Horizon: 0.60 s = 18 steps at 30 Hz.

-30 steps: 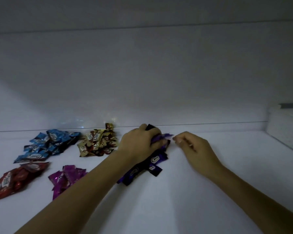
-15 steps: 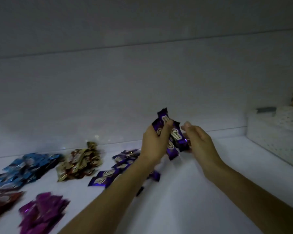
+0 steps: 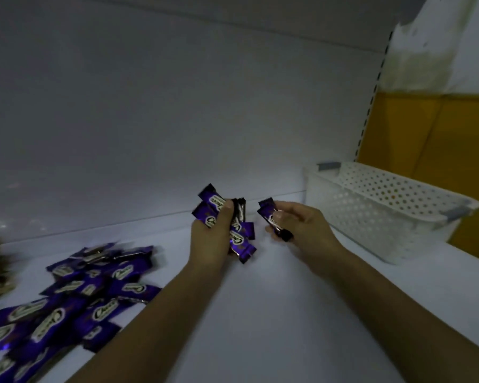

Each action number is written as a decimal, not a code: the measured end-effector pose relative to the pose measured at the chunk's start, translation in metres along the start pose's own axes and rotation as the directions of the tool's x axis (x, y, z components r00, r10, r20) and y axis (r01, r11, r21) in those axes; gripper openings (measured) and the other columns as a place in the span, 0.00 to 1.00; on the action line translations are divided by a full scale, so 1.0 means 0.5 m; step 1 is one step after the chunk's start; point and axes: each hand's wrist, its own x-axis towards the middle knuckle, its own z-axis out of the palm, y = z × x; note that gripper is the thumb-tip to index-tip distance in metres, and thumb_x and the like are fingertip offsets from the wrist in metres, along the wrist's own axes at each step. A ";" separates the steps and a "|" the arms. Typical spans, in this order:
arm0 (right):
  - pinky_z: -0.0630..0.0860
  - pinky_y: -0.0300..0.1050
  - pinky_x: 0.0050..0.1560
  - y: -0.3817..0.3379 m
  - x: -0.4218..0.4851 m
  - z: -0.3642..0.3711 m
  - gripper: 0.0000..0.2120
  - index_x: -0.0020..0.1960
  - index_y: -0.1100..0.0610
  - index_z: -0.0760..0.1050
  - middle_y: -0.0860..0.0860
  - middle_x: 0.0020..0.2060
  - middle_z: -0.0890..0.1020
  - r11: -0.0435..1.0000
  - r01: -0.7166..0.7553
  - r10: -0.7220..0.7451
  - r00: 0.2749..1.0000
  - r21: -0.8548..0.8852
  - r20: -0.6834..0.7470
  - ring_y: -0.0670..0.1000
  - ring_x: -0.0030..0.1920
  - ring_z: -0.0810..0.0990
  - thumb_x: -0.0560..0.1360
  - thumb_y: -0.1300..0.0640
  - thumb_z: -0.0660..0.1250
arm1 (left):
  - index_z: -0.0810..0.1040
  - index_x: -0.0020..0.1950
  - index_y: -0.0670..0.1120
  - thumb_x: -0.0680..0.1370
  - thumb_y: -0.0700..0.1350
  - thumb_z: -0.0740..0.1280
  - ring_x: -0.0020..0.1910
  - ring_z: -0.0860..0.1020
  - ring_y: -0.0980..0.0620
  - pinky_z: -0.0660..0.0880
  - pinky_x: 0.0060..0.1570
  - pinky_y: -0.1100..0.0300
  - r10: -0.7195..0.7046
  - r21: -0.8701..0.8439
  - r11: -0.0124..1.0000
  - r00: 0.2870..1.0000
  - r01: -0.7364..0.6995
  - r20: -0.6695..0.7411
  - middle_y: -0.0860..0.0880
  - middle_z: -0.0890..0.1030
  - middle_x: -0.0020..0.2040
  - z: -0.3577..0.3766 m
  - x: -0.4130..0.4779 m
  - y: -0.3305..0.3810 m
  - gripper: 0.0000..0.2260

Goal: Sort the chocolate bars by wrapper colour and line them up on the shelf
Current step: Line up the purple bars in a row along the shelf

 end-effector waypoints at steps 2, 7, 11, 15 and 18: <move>0.81 0.39 0.41 0.003 -0.011 -0.003 0.12 0.58 0.64 0.75 0.61 0.46 0.82 0.996 -0.044 0.042 0.999 0.073 0.024 0.54 0.41 0.82 0.76 0.71 0.61 | 0.80 0.44 0.43 0.77 0.51 0.67 0.34 0.82 0.49 0.79 0.41 0.52 0.021 0.086 0.996 1.000 -0.022 0.007 0.46 0.83 0.34 -0.004 -0.008 -0.007 0.11; 0.81 0.49 0.45 -0.002 -0.029 0.002 0.12 0.57 0.64 0.75 0.60 0.46 0.84 0.994 0.005 0.002 0.998 0.113 -0.061 0.54 0.39 0.83 0.73 0.69 0.67 | 0.80 0.45 0.44 0.78 0.54 0.65 0.39 0.82 0.48 0.77 0.48 0.51 0.097 0.280 0.954 0.994 -0.109 0.057 0.47 0.83 0.37 0.005 -0.023 -0.022 0.13; 0.78 0.40 0.38 -0.001 -0.033 0.024 0.09 0.49 0.63 0.77 0.57 0.40 0.84 0.991 0.062 -0.049 0.993 0.117 -0.108 0.51 0.39 0.83 0.70 0.69 0.71 | 0.82 0.48 0.47 0.75 0.56 0.66 0.42 0.83 0.51 0.78 0.47 0.54 0.129 0.262 0.944 0.956 -0.200 0.265 0.48 0.85 0.41 0.012 -0.033 -0.016 0.14; 0.79 0.38 0.41 0.002 -0.033 0.020 0.07 0.47 0.61 0.80 0.56 0.40 0.85 0.992 -0.006 0.019 0.994 0.127 -0.104 0.50 0.41 0.84 0.69 0.64 0.73 | 0.81 0.49 0.44 0.74 0.54 0.69 0.40 0.83 0.55 0.77 0.40 0.65 0.129 0.338 0.916 0.958 -0.214 0.257 0.49 0.85 0.41 0.012 -0.025 -0.017 0.13; 0.80 0.39 0.43 0.003 -0.028 0.010 0.06 0.48 0.58 0.81 0.55 0.43 0.86 0.972 -0.105 0.118 0.992 0.212 -0.048 0.49 0.43 0.84 0.73 0.58 0.70 | 0.81 0.45 0.43 0.76 0.50 0.69 0.37 0.82 0.54 0.75 0.38 0.66 0.142 0.329 0.925 0.976 -0.191 0.168 0.48 0.84 0.38 0.013 -0.019 -0.014 0.10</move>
